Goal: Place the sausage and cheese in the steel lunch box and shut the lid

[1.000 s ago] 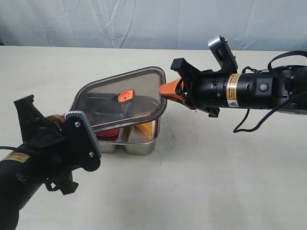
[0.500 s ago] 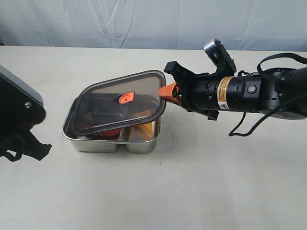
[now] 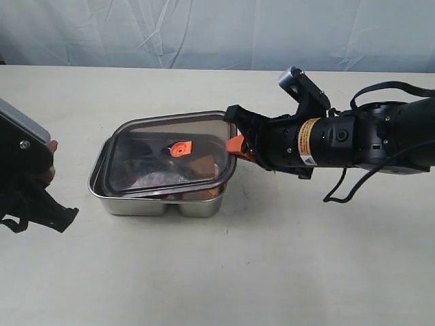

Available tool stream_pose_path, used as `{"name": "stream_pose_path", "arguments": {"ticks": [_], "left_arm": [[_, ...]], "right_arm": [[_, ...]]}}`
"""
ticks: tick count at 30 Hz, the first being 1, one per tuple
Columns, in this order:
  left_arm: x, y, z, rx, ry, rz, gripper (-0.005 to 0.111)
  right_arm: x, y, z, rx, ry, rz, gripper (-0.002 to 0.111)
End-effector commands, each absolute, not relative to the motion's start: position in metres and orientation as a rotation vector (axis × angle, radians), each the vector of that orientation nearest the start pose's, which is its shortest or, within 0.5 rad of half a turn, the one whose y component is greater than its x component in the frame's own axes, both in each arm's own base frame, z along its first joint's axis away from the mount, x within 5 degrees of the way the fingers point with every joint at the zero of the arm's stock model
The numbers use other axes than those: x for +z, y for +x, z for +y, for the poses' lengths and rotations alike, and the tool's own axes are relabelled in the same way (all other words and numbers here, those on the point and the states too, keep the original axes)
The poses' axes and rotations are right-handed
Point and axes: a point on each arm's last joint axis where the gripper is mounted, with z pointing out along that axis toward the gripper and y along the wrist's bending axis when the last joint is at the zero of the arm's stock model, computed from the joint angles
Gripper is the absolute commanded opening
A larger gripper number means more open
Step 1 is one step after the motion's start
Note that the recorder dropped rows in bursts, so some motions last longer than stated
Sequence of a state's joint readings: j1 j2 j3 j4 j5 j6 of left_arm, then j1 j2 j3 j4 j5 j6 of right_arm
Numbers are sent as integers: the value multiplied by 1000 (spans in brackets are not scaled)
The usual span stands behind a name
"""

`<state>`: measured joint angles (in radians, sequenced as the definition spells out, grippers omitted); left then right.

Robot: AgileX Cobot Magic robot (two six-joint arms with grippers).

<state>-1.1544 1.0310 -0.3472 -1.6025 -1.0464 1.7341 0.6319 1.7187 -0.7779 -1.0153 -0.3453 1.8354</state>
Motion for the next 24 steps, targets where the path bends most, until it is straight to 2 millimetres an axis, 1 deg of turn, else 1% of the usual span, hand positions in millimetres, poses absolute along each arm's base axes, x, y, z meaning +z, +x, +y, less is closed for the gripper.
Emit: {"name": "stream_pose_path", "arguments": {"ticks": [1, 4, 7, 9, 14, 18, 20, 24], "left_arm": [[237, 130, -101, 435, 642, 1789, 42], [237, 130, -101, 435, 642, 1789, 42], [237, 130, -101, 435, 642, 1789, 42], [237, 130, -101, 435, 642, 1789, 42], [237, 130, -101, 436, 641, 1788, 42], [237, 130, -101, 436, 641, 1788, 42], [237, 130, -101, 436, 641, 1788, 42], [237, 130, -101, 432, 644, 1789, 42]], "right_arm": [[164, 250, 215, 964, 83, 2477, -1], [165, 250, 216, 977, 120, 2477, -1], [171, 249, 222, 1139, 192, 2439, -1], [174, 249, 224, 1191, 230, 2416, -1], [174, 249, 224, 1183, 235, 2421, -1], [173, 249, 223, 1197, 282, 2427, -1], [173, 249, 223, 1193, 269, 2431, -1], [168, 249, 220, 1098, 222, 2469, -1]]}}
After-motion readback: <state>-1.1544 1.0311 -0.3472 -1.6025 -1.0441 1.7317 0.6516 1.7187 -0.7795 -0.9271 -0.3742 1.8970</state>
